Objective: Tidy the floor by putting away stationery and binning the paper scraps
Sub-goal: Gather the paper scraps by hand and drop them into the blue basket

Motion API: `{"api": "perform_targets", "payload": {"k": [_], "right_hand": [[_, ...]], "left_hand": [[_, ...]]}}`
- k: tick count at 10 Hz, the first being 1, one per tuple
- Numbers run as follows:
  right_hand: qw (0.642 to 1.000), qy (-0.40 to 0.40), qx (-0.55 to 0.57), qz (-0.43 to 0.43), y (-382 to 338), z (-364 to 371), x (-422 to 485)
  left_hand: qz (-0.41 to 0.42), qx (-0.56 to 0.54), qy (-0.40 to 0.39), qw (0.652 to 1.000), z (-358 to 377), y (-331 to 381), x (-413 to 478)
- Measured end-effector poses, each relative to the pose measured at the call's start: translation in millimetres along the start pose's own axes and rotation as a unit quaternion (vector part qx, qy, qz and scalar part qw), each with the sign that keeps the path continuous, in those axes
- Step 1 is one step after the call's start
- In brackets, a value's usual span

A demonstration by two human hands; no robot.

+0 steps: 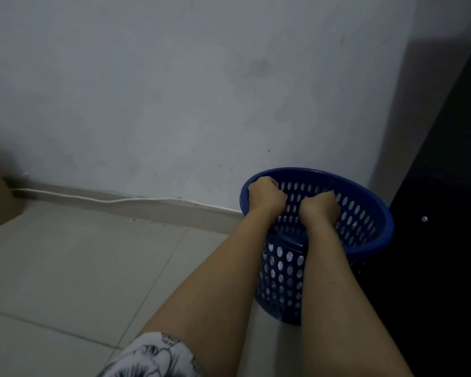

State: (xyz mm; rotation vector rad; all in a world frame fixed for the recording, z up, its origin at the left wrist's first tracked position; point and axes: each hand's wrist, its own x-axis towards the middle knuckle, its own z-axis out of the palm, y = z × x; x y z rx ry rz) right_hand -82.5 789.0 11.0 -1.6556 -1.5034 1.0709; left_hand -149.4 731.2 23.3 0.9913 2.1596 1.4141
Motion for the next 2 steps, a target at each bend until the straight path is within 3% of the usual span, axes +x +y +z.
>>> {"api": "perform_targets", "payload": {"k": [2], "right_hand": [[0.994,-0.011,-0.064,-0.085,-4,12,-15]], "left_hand": [[0.038,-0.052,0.055,0.996,-5,-8,-2]]}}
